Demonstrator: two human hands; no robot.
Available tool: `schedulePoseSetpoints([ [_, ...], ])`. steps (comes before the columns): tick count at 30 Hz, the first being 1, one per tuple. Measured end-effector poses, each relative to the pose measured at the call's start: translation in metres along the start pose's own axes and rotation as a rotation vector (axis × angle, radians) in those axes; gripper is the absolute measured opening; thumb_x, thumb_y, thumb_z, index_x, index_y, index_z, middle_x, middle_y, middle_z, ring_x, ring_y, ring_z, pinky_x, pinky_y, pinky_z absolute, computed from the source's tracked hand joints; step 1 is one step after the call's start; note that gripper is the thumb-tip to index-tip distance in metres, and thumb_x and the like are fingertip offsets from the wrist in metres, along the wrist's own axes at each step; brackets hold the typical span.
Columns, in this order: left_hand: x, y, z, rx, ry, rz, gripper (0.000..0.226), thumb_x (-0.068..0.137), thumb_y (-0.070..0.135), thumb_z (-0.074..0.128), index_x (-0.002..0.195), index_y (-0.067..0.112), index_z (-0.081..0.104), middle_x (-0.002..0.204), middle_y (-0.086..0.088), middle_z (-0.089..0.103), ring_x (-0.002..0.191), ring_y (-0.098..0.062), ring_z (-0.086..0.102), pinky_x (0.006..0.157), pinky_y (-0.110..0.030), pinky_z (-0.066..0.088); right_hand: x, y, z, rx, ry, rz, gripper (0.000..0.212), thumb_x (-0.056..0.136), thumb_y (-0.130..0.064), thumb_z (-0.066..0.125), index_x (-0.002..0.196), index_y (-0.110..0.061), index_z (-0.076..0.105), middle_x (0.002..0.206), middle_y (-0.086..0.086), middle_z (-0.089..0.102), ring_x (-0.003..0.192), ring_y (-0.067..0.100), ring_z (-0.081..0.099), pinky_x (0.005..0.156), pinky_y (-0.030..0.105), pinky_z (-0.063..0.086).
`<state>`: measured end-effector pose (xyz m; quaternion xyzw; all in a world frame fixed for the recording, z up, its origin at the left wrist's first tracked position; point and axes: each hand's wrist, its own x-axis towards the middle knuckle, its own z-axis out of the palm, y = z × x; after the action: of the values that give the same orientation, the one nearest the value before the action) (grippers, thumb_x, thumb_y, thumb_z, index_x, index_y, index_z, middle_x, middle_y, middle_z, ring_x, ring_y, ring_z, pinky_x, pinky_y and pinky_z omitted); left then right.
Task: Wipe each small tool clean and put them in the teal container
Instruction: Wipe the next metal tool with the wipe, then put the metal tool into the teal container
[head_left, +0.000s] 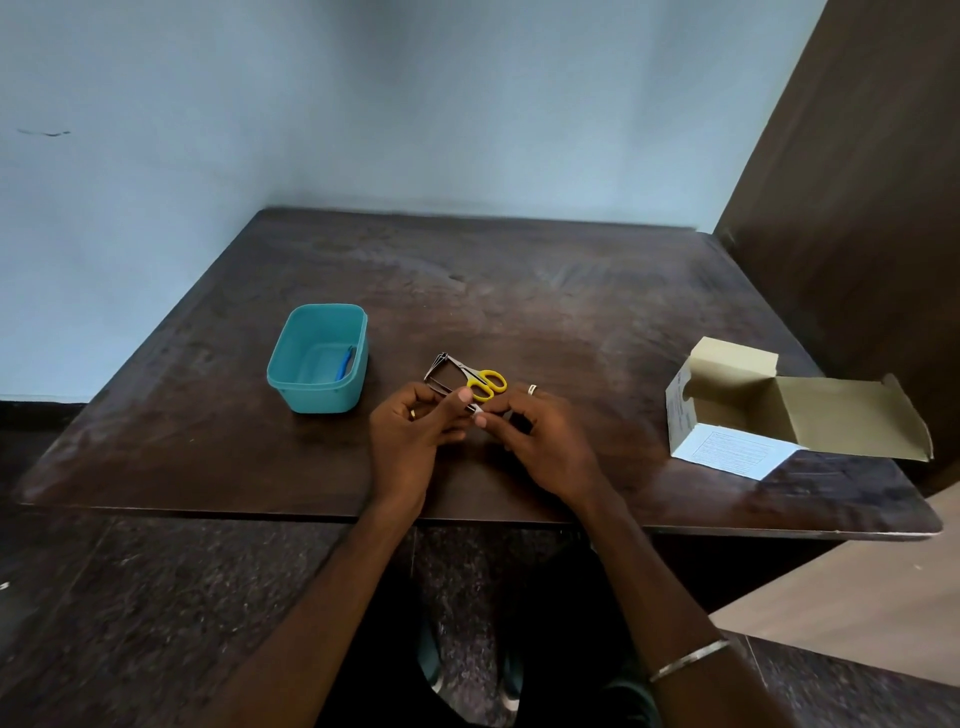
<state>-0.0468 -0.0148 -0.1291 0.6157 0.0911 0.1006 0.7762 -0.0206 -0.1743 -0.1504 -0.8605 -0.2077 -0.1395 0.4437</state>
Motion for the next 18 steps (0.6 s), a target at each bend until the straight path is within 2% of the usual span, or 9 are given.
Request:
schedulePoseSetpoints([
  [3, 0.001, 0.001, 0.0, -0.05, 0.044, -0.008, 0.023, 0.083, 0.012, 0.076, 0.089, -0.006, 0.064, 0.083, -0.023, 0.073, 0.076, -0.03, 0.074, 0.061, -0.031, 0.06, 0.0, 0.001, 0.0, 0.015, 0.006, 0.009, 0.007, 0.086, -0.026, 0.076, 0.091, -0.022, 0.076, 0.085, -0.005, 0.071, 0.074, 0.003, 0.06, 0.068, 0.017, 0.045],
  [8, 0.003, -0.001, -0.002, -0.087, 0.115, -0.003, 0.025, 0.084, 0.019, 0.075, 0.093, -0.002, 0.064, 0.084, -0.017, 0.075, 0.077, -0.028, 0.075, 0.057, -0.03, 0.059, 0.0, 0.001, 0.0, 0.063, 0.009, 0.061, 0.007, 0.084, -0.027, 0.078, 0.09, -0.023, 0.077, 0.085, -0.007, 0.073, 0.071, 0.007, 0.064, 0.068, 0.028, 0.052],
  [10, 0.004, 0.0, -0.002, -0.106, 0.161, 0.012, 0.027, 0.083, 0.019, 0.076, 0.095, -0.002, 0.063, 0.083, -0.016, 0.075, 0.074, -0.026, 0.074, 0.056, -0.029, 0.058, 0.0, 0.0, -0.001, 0.15, 0.013, 0.123, 0.006, 0.084, -0.023, 0.079, 0.089, -0.023, 0.077, 0.082, -0.01, 0.073, 0.062, 0.006, 0.064, 0.064, 0.026, 0.051],
  [13, 0.004, 0.006, -0.002, -0.068, 0.174, 0.053, 0.02, 0.085, 0.013, 0.074, 0.096, 0.001, 0.063, 0.082, -0.017, 0.073, 0.07, -0.023, 0.072, 0.055, -0.027, 0.057, 0.001, -0.003, -0.002, 0.42, 0.061, 0.24, 0.006, 0.084, -0.011, 0.077, 0.09, -0.015, 0.078, 0.074, 0.002, 0.073, 0.052, 0.012, 0.058, 0.056, 0.023, 0.048],
  [15, 0.003, 0.017, -0.001, -0.01, 0.142, 0.11, 0.015, 0.085, 0.008, 0.074, 0.095, 0.004, 0.064, 0.079, -0.014, 0.073, 0.067, -0.02, 0.072, 0.056, -0.026, 0.058, 0.002, -0.002, -0.004, 0.551, 0.114, 0.275, 0.015, 0.085, -0.004, 0.075, 0.099, -0.01, 0.076, 0.077, 0.005, 0.072, 0.051, 0.017, 0.054, 0.051, 0.024, 0.047],
  [18, 0.009, 0.041, -0.005, 0.14, 0.123, 0.227, 0.018, 0.082, 0.006, 0.075, 0.096, 0.008, 0.065, 0.077, -0.006, 0.073, 0.063, -0.012, 0.071, 0.054, -0.02, 0.056, 0.003, -0.002, -0.006, 0.596, 0.149, 0.275, 0.031, 0.088, -0.002, 0.07, 0.117, -0.011, 0.071, 0.081, 0.009, 0.071, 0.048, 0.021, 0.052, 0.049, 0.026, 0.045],
])
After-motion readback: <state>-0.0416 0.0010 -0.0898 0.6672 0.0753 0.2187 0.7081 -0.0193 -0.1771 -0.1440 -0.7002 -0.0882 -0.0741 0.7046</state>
